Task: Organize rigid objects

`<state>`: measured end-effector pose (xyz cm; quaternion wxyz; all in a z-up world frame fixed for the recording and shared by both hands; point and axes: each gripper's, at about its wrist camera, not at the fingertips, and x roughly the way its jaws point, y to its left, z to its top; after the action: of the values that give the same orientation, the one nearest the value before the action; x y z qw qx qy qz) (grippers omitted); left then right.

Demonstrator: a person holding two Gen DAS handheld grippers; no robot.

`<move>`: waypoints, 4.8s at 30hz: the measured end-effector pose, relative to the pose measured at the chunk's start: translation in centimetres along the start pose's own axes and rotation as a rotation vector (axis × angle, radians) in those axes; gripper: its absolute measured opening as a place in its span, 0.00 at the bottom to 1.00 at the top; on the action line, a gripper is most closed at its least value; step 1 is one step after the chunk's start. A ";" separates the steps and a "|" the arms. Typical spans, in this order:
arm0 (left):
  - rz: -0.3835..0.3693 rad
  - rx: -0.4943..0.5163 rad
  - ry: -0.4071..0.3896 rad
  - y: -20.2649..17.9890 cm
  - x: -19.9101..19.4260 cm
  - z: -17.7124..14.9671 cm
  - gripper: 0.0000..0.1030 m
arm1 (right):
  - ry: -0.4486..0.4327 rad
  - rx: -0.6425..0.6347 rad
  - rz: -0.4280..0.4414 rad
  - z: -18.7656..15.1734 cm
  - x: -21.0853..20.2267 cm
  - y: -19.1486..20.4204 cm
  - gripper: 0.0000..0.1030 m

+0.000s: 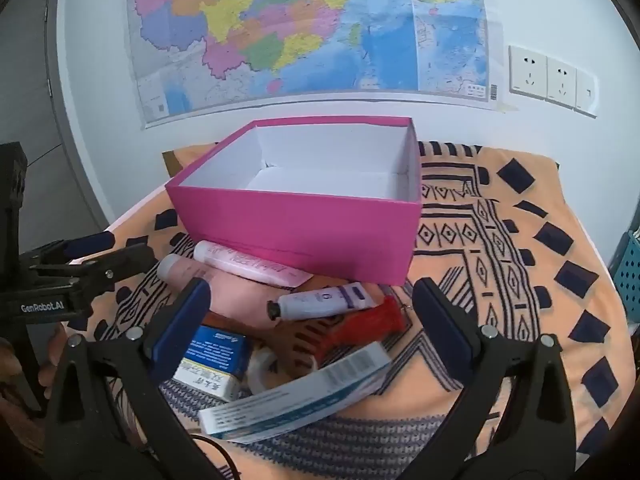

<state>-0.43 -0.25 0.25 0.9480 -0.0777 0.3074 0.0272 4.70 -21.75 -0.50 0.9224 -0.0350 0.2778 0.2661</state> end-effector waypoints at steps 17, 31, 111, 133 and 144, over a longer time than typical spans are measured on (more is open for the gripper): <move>0.010 0.010 0.003 -0.4 -0.7 0.0 1.00 | 0.003 0.032 0.054 -0.1 0.7 1.2 0.98; 0.010 0.010 0.001 -0.4 -0.8 -0.1 1.00 | 0.001 0.024 0.057 0.1 0.6 1.4 0.98; -0.420 0.290 0.347 -8.9 2.7 -6.7 0.39 | 0.221 0.256 0.316 -7.1 3.2 -6.6 0.61; -0.385 0.153 0.205 -4.0 0.1 -1.6 0.39 | 0.127 0.200 0.349 -2.6 -0.5 -3.9 0.44; -0.257 0.150 0.099 0.0 0.6 5.4 0.39 | 0.058 0.140 0.430 4.3 3.0 -1.1 0.42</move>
<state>3.20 0.61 4.17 0.9306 -0.0469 0.3422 -0.1214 9.51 -20.32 1.45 0.8362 0.0814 0.3233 0.4354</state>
